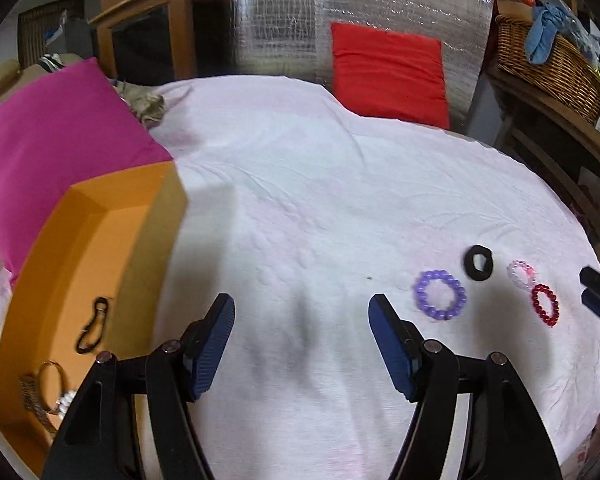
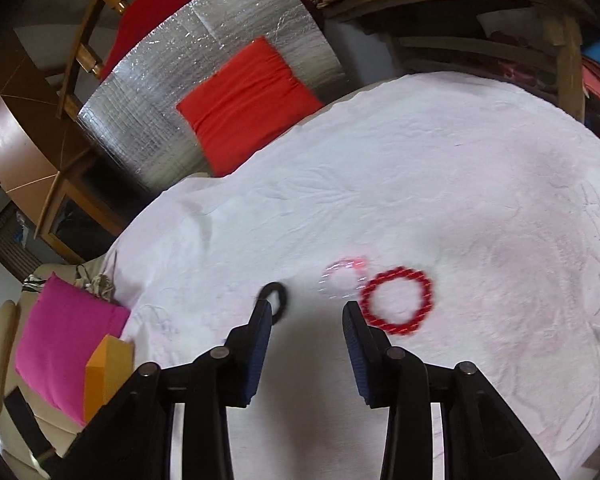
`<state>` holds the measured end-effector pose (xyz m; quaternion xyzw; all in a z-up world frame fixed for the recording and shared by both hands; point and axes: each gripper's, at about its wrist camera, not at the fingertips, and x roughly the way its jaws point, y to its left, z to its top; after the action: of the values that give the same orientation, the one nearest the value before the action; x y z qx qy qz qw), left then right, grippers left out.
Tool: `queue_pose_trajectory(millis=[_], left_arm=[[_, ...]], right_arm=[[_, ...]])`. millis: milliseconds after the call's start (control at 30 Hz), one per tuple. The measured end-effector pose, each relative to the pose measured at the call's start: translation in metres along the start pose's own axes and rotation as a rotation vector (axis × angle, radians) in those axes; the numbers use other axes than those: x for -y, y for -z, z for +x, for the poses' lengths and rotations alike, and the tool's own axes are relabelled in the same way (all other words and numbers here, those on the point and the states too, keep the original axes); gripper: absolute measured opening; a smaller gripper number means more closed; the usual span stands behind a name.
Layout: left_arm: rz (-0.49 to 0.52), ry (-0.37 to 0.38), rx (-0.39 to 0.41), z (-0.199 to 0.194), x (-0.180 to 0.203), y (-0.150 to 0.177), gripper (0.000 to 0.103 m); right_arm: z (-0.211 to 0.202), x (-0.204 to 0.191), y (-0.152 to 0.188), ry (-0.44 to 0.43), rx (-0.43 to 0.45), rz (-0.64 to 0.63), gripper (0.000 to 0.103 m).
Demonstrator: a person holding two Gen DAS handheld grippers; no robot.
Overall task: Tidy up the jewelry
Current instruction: 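Grasp the black rubber ring with the left tool while the right tool grasps the pink crystal bracelet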
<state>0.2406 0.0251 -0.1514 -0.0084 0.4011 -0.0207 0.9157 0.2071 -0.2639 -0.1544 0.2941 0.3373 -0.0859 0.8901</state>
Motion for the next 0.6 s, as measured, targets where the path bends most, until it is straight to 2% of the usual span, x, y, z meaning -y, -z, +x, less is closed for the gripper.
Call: queue_pose_trajectory(millis=[167, 267, 400, 500, 600], left_arm=[[-0.005, -0.014, 0.004, 0.006, 0.008, -0.002, 0.070], [-0.014, -0.035, -0.001, 0.013, 0.006, -0.003, 0.070], [-0.011, -0.050, 0.000, 0.021, 0.009, -0.002, 0.070], [0.002, -0.022, 0.014, 0.024, 0.019, -0.001, 0.070], [0.035, 0.010, 0.034, 0.025, 0.034, 0.000, 0.070]], right_arm=[[0.016, 0.028, -0.001, 0.005, -0.047, 0.026, 0.040], [0.019, 0.042, -0.014, -0.050, -0.035, 0.072, 0.040], [0.024, 0.049, -0.029, -0.097, -0.041, 0.070, 0.040], [0.032, 0.053, -0.039, -0.124, -0.113, 0.078, 0.040], [0.027, 0.057, -0.047, -0.134, -0.116, 0.055, 0.040]])
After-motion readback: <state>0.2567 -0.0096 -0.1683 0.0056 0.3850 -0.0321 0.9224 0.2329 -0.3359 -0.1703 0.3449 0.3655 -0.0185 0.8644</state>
